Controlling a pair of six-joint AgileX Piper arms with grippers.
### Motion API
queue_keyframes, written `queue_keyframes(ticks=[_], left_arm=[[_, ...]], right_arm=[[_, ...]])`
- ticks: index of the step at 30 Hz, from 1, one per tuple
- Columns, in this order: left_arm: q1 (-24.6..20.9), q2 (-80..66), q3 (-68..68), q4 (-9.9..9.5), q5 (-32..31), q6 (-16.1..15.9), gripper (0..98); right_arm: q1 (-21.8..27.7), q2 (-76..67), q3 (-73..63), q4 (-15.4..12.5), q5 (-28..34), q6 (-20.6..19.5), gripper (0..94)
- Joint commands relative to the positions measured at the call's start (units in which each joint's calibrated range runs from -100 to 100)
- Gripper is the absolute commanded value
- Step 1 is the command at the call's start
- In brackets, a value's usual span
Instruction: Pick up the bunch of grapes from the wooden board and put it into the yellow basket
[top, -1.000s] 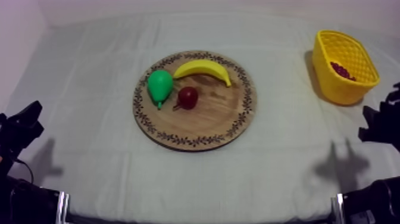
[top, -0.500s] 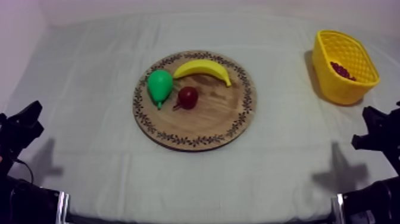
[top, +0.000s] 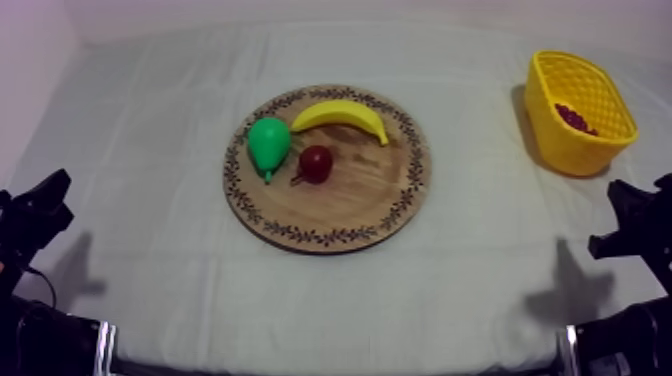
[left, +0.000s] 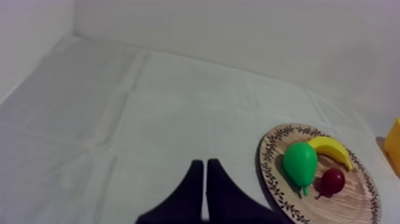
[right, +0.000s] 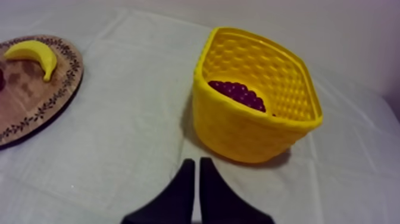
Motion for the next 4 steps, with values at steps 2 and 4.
queue_keyframes(ticks=[2,4], left_arm=[[-0.01,0.00,-0.01,0.00,0.00,0.00,0.1],[-0.01,0.00,-0.01,0.00,0.00,0.00,0.1]], right_arm=[[-0.05,-0.01,-0.03,-0.02,0.17,0.38,0.7],[-0.05,-0.01,-0.03,-0.02,0.17,0.50,0.7]])
